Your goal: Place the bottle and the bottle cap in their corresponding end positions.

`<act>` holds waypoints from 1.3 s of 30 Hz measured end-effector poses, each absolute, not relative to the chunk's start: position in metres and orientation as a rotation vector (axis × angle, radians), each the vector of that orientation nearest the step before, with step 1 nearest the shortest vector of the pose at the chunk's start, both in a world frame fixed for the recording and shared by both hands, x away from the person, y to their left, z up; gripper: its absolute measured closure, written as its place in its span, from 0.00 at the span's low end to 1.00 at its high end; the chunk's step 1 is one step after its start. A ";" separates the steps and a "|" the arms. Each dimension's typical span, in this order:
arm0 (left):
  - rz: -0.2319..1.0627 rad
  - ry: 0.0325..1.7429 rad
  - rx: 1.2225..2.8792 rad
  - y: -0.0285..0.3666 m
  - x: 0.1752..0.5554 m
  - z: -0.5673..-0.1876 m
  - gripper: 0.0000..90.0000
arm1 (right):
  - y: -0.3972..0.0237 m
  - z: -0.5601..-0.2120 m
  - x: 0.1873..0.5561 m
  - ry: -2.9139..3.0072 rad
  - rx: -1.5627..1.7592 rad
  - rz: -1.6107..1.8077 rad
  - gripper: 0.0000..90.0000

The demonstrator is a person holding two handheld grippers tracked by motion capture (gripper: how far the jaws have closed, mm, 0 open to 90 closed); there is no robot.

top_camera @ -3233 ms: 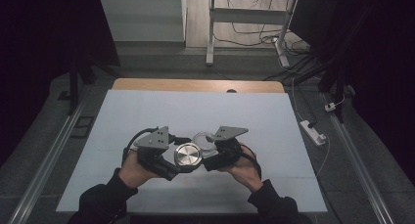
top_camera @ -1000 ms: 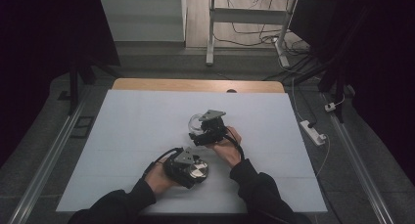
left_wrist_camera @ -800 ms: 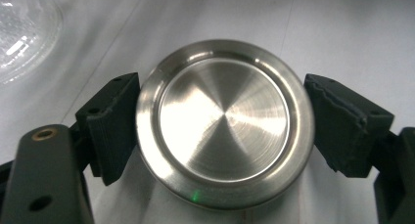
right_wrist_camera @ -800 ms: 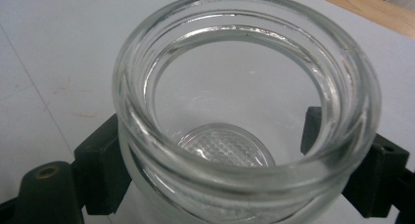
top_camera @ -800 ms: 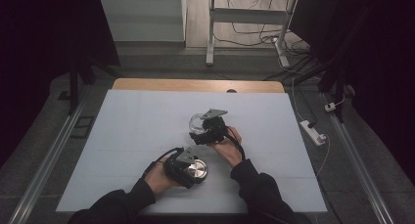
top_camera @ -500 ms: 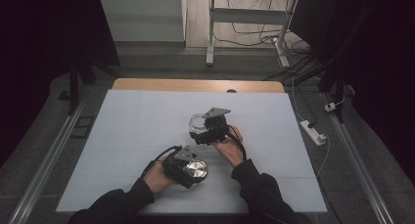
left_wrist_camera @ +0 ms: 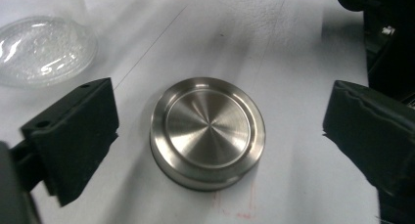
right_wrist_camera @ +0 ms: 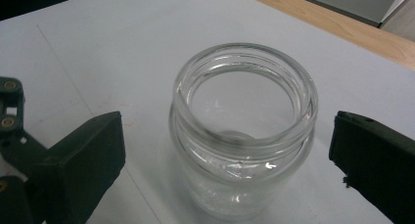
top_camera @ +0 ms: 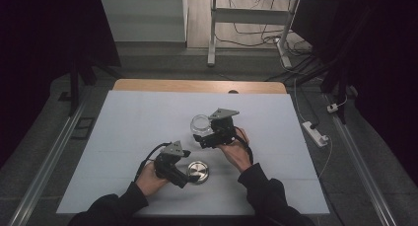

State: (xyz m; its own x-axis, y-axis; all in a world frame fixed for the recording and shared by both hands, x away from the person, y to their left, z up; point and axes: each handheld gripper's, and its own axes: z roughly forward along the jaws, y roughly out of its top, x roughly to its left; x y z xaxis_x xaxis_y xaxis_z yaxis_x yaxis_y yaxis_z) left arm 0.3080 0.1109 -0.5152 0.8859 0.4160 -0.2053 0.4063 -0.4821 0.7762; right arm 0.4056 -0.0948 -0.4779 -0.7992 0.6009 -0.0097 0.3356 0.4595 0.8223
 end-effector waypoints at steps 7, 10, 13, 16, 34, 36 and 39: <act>0.021 0.632 2.109 0.128 0.304 -0.512 0.00 | -0.107 -0.479 0.390 2.433 0.763 1.266 0.00; 0.031 0.655 2.093 0.135 0.303 -0.509 0.00 | -0.117 -0.476 0.384 2.437 0.762 1.277 0.00; 0.034 0.667 2.081 0.141 0.301 -0.507 0.00 | -0.124 -0.471 0.379 2.422 0.769 1.297 0.00; 0.034 0.679 2.076 0.146 0.299 -0.508 0.00 | -0.129 -0.470 0.375 2.425 0.771 1.297 0.00; 0.072 0.762 2.066 0.181 0.275 -0.503 0.00 | -0.154 -0.465 0.344 2.408 0.768 1.294 0.00; 0.079 0.781 2.059 0.188 0.271 -0.503 0.00 | -0.158 -0.464 0.340 2.400 0.767 1.283 0.00; 0.090 0.810 2.046 0.199 0.265 -0.503 0.00 | -0.166 -0.463 0.333 2.390 0.776 1.280 0.00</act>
